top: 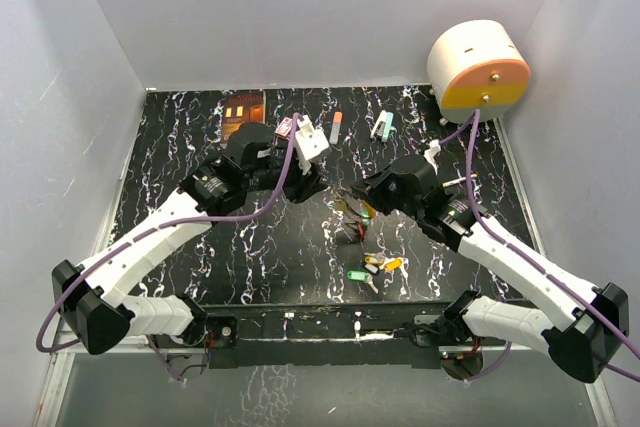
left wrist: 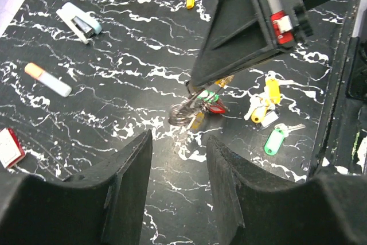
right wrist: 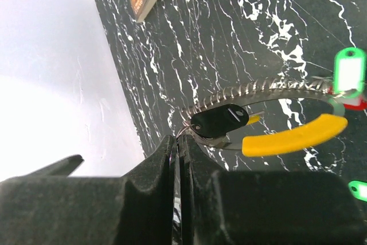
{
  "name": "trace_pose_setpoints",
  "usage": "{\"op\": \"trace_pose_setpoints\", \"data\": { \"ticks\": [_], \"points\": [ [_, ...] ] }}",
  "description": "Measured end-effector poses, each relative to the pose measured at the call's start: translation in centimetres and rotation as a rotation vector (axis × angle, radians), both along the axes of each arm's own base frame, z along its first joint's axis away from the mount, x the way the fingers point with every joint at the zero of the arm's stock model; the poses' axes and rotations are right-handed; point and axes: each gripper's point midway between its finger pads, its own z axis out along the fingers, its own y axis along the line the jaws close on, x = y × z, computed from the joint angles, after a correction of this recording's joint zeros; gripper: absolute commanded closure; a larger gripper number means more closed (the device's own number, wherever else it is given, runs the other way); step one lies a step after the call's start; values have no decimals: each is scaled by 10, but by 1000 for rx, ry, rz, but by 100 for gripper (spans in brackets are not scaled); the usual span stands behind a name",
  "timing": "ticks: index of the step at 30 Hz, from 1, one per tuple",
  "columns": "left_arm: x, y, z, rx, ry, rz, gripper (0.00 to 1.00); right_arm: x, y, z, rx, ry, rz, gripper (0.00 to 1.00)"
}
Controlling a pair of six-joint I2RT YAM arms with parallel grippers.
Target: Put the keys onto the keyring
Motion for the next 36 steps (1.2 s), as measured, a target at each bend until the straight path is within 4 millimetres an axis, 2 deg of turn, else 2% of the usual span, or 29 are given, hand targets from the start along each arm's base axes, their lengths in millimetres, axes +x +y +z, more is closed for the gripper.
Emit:
{"op": "trace_pose_setpoints", "data": {
  "ticks": [5, 11, 14, 26, 36],
  "points": [
    [-6, -14, -1, 5, 9, -55, 57, 6, 3, 15, 41, -7, -46, 93],
    [-12, -22, -19, 52, 33, -89, 56, 11, 10, 41, 93, -22, -80, 93],
    [-10, -23, -23, 68, 26, -82, 54, 11, 13, 47, 110, -24, -87, 93],
    [2, -27, -20, 95, -24, -41, 51, 6, 24, 41, 128, 6, -91, 93],
    [4, -28, -24, 112, -35, -31, 59, -1, 33, 44, 148, 15, -80, 93]
  ]
}}
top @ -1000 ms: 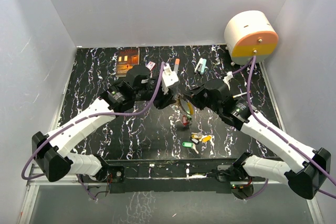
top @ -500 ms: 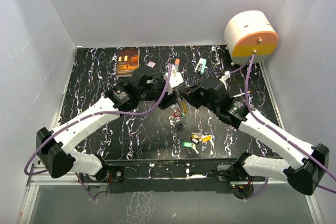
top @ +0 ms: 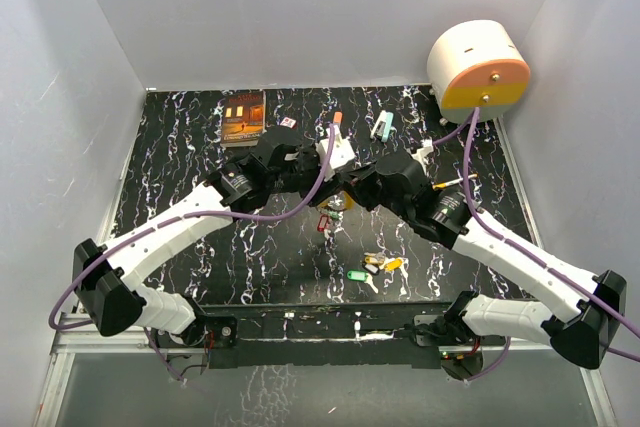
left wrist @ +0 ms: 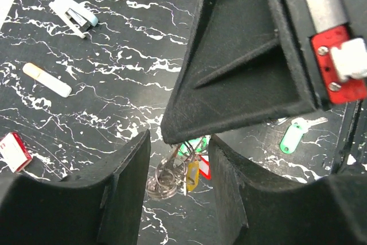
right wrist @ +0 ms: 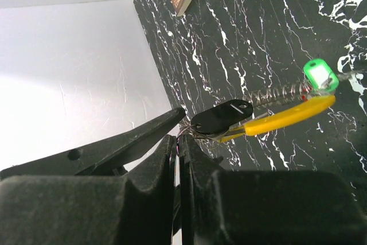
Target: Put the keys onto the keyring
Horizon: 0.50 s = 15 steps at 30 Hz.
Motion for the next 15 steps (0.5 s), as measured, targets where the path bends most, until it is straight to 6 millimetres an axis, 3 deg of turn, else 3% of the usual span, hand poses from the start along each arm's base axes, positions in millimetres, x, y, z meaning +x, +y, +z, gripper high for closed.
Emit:
{"op": "trace_pose_setpoints", "data": {
  "ticks": [11, 15],
  "points": [
    [6, 2, -2, 24, -30, 21, 97, 0, 2, 3, 17, -2, -19, 93],
    [8, 3, -2, 28, -39, 22, 100, 0, 2, 5, 30, -1, -25, 93]
  ]
}}
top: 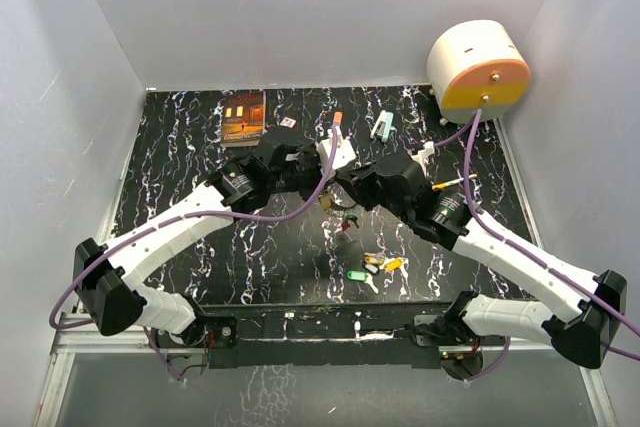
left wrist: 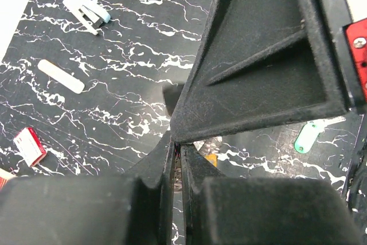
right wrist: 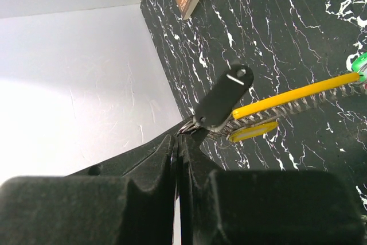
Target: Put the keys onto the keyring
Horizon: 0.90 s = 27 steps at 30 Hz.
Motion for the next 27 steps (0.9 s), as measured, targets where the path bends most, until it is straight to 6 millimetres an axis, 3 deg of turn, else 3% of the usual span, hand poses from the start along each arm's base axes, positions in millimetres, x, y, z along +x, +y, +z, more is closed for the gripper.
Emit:
{"op": "trace_pose_setpoints", "data": {
  "ticks": [10, 12, 18, 23, 27],
  "points": [
    [1, 0, 0, 6, -12, -6, 100, -1, 0, 2, 4, -7, 0, 92],
    [1, 0, 0, 9, -17, -9, 100, -2, -3, 6, 6, -28, -2, 84],
    [-3, 3, 1, 24, -32, -41, 100, -11, -33, 26, -63, -177, -16, 41],
    [-22, 2, 8, 10, -29, -136, 100, -16, -58, 44, -271, -398, 42, 39],
    [-49, -1, 19, -33, -15, -278, 100, -22, -51, 52, -462, -591, 214, 39]
  ]
}}
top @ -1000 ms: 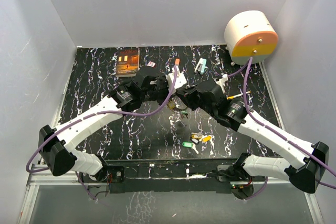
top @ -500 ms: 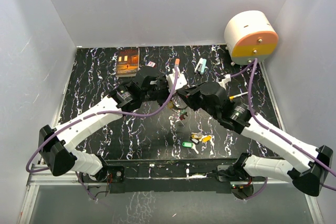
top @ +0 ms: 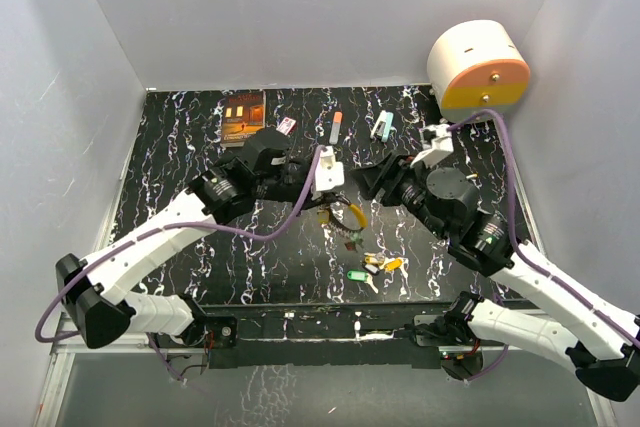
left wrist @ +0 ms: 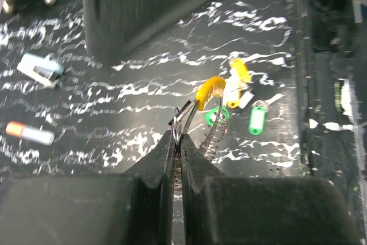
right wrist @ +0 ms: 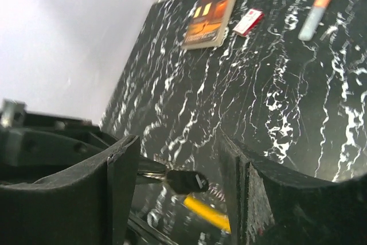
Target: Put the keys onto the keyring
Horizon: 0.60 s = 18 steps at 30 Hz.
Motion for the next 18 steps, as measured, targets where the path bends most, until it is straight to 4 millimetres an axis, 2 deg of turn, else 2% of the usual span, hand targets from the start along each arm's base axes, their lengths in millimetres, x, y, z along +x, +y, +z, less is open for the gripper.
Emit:
{"op": "trace_pose_setpoints", "data": {
  "ticks": [5, 8, 12, 16, 18],
  "points": [
    [-33, 1, 20, -64, -17, -172, 100, -20, 27, -8, -242, -171, 299, 51],
    [-45, 2, 22, -70, -23, -238, 100, -33, 35, -11, -322, -248, 427, 52],
    [-51, 4, 18, -61, -26, -282, 100, -48, 29, -5, -366, -319, 495, 54],
    [-53, 5, 12, -48, -33, -300, 100, -63, 22, 10, -343, -382, 523, 55],
    [-53, 6, 10, -43, -34, -306, 100, -70, 22, 12, -332, -389, 552, 55]
  ]
}}
